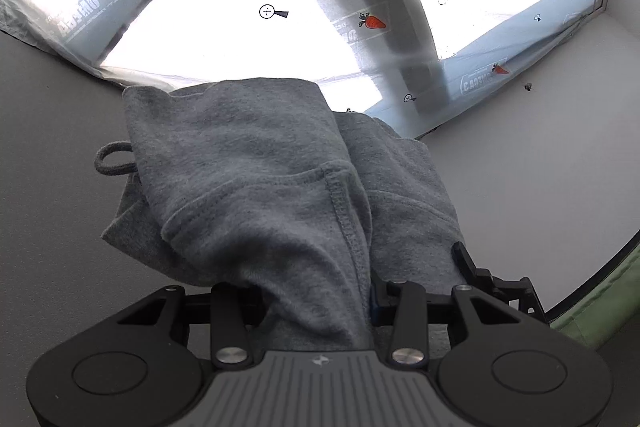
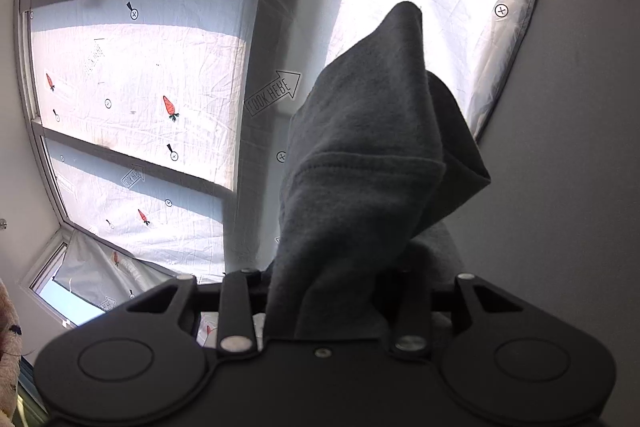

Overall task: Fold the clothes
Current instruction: 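Lift the folded grey hoodie with both grippers and carry it toward the clothes stack, then lower the hoodie onto the dark clothes stack and open both grippers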

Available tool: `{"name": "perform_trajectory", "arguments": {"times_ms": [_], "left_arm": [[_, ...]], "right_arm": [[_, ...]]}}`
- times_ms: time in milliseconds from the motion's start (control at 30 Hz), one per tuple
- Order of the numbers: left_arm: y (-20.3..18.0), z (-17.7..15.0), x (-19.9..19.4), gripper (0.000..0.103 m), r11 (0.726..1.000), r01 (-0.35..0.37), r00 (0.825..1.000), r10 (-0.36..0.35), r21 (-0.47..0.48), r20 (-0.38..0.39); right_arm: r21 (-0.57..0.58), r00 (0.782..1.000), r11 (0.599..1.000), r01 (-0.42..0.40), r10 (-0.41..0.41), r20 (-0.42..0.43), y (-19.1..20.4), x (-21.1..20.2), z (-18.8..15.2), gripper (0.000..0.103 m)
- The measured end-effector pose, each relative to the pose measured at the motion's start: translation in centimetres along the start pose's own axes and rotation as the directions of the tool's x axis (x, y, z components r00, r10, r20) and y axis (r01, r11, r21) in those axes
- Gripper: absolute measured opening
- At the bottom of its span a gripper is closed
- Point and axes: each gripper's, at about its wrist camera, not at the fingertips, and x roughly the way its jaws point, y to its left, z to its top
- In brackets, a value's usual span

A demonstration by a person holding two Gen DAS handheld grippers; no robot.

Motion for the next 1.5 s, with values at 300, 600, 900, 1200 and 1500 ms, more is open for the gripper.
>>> {"name": "perform_trajectory", "arguments": {"times_ms": [300,600,900,1200,1500], "left_arm": [[-9.4,-3.0,8.9,0.043,0.992,0.074,0.997,-0.077,0.104,0.021],[-18.8,-6.0,23.0,0.043,0.985,0.099,0.994,-0.103,0.144,0.022],[-24.9,-0.8,39.3,0.043,0.935,0.162,0.985,-0.133,0.316,-0.112],[-28.4,6.4,54.5,0.043,0.832,0.272,0.955,-0.173,0.484,-0.241],[-21.6,6.8,66.4,0.056,0.792,-0.023,0.979,0.142,0.61,-0.148]], "right_arm": [[0.006,0.987,0.992,-0.123,0.122,0.109,-1.5,-9.8,8.3,0.04],[0.008,0.973,0.985,-0.174,0.171,0.158,-4.2,-19.7,21.2,0.04],[0.012,0.895,0.953,-0.302,0.279,0.349,-9.5,-23.2,30.8,0.04],[-0.102,0.795,0.947,-0.306,0.313,0.52,-13.0,-21.5,39.9,0.04],[-0.121,0.695,0.858,0.499,-0.314,0.647,-12.9,-21.2,39.8,0.052]]}}
